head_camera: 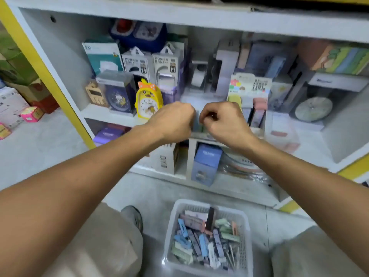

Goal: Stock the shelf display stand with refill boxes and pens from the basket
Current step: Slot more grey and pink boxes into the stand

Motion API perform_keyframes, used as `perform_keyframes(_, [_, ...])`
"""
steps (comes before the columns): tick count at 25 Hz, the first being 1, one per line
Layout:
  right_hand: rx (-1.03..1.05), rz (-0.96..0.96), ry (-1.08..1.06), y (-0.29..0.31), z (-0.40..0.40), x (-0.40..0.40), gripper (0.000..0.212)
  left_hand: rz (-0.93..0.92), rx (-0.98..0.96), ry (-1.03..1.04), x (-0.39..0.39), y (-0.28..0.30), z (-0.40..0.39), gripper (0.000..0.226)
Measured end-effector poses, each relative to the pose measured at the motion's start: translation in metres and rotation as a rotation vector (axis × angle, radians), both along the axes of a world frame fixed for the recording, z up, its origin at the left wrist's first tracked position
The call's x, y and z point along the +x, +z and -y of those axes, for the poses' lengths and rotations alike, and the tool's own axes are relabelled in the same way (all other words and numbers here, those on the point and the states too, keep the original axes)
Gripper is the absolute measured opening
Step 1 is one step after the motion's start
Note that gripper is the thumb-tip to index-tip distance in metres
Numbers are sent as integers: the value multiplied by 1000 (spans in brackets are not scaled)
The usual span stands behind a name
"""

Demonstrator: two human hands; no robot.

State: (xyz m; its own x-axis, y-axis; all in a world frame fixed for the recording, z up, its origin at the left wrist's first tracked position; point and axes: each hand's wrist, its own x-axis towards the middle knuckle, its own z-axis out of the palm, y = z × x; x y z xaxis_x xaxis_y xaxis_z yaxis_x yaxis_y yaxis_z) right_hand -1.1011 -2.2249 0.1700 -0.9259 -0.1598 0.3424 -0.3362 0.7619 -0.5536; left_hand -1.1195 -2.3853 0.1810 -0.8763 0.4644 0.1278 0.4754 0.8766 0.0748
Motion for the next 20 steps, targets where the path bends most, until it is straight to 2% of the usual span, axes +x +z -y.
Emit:
perform_keyframes(2, [101,117,23,-26,-8,25,22,232,-36,-127,19,-18,-11,22])
perform_keyframes(5, [432,512,123,-90,-33,58,24,730,-243,-230,41,-67,-32,23])
perform_keyframes(7, [533,702,115,-142,-51,80,30,859,-280,-216,49,-111,-49,21])
perform_keyframes(10, [496,861,38,-219,-66,112,26,817,-378,-255,71,-184,-67,11])
perform_keyframes(13, [415,991,-17,-284,-73,137,14,841,-532,-266,99,-256,-61,19])
perform_keyframes(15, [296,1021,-130,-317,-75,145,22,838,-584,-275,115,-295,-45,31])
perform_keyframes(20, [-145,951,-453,-357,-52,132,39,608,-417,-205,122,-345,-30,62])
